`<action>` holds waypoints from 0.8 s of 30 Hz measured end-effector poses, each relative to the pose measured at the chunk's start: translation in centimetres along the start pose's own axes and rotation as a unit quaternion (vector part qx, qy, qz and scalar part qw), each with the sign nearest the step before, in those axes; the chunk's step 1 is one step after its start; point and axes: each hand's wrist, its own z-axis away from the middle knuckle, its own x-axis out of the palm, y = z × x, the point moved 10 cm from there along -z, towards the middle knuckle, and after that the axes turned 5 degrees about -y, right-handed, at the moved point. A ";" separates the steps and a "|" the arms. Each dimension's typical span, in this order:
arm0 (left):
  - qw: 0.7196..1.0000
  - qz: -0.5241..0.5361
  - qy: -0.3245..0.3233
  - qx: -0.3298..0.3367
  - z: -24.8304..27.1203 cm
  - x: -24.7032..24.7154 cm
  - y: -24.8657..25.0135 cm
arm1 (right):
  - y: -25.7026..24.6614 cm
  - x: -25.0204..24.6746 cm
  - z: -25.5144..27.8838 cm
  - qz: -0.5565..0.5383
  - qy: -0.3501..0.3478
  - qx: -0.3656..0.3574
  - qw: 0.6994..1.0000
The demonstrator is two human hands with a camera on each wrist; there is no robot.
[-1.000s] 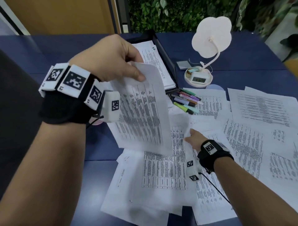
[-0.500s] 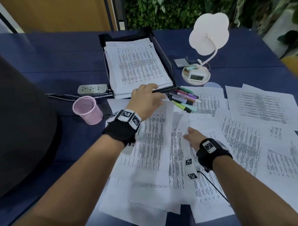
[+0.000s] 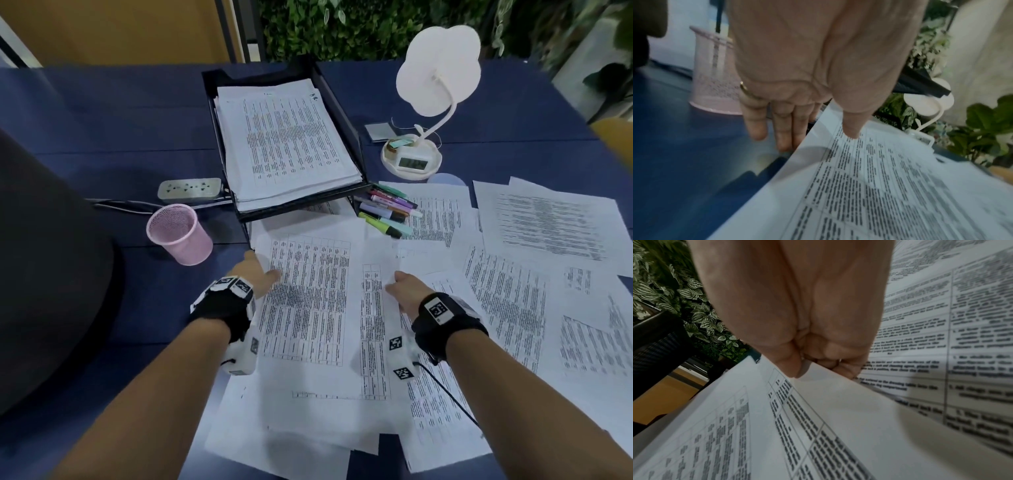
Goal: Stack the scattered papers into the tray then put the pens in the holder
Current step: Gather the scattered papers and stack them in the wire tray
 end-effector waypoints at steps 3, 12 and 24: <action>0.998 0.054 0.024 0.010 0.0 0.2 1.2 | 0.4 0.0 -0.3 -0.089 -0.004 0.007 0.996; 0.999 0.019 -0.019 0.021 0.0 3.1 2.3 | -0.3 0.0 1.2 -0.009 0.009 -0.027 1.000; 0.916 0.356 0.035 0.179 4.0 2.3 4.5 | -4.6 -1.2 6.6 -0.183 0.024 -0.147 0.972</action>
